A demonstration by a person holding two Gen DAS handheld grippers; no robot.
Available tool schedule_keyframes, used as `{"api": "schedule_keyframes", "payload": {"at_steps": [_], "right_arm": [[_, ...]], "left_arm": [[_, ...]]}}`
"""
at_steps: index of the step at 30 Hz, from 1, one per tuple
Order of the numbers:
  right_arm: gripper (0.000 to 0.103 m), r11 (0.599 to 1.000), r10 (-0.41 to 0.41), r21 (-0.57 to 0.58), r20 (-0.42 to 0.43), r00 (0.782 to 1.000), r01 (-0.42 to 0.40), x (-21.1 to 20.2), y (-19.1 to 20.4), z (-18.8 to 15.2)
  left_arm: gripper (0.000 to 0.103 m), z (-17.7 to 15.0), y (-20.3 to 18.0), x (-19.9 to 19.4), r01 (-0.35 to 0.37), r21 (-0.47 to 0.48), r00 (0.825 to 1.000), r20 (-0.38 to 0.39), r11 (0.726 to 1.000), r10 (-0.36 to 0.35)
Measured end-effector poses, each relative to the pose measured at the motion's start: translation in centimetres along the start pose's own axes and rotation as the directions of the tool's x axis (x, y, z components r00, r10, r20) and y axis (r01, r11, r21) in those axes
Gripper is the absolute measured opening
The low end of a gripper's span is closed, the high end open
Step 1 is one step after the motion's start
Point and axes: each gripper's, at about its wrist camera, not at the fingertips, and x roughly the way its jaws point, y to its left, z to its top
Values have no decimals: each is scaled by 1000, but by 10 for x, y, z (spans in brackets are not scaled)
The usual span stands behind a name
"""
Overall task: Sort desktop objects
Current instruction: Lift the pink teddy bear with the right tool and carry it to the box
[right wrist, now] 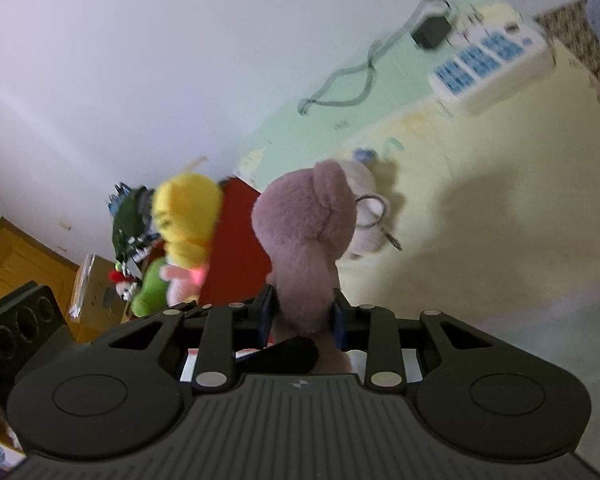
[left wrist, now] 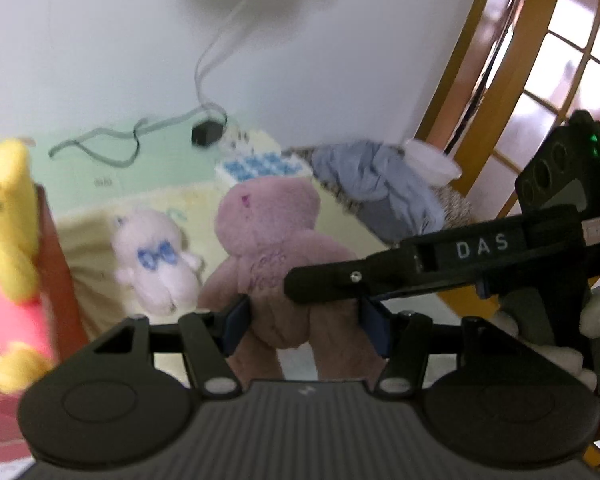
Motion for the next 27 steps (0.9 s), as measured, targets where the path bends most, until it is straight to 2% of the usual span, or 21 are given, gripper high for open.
{"api": "schedule_keyframes", "payload": {"at_steps": [5,9,15,21,27], "right_arm": [[31,997,9,-74,77,997,-3,-2,54,-7],[30,991,49,-129,114,992,-34,6,93,-10],[30,973,115,-213,129,985,-86,34,144,-8],[30,956,171,-258,104,980,-139,82,183,-8],[30,945,182,-288,74,980,-154,134,211,-9]], "left_arm": [[63,6,18,-53,-8,40,996,92,999,4],[63,10,41,-91,-25,44,987,157,999,18],[66,8,83,-139,-96,42,969,232,995,84],[66,4,130,-167,-177,1,955,243,984,171],[66,0,176,-168,-247,-42,944,217,968,250]]}}
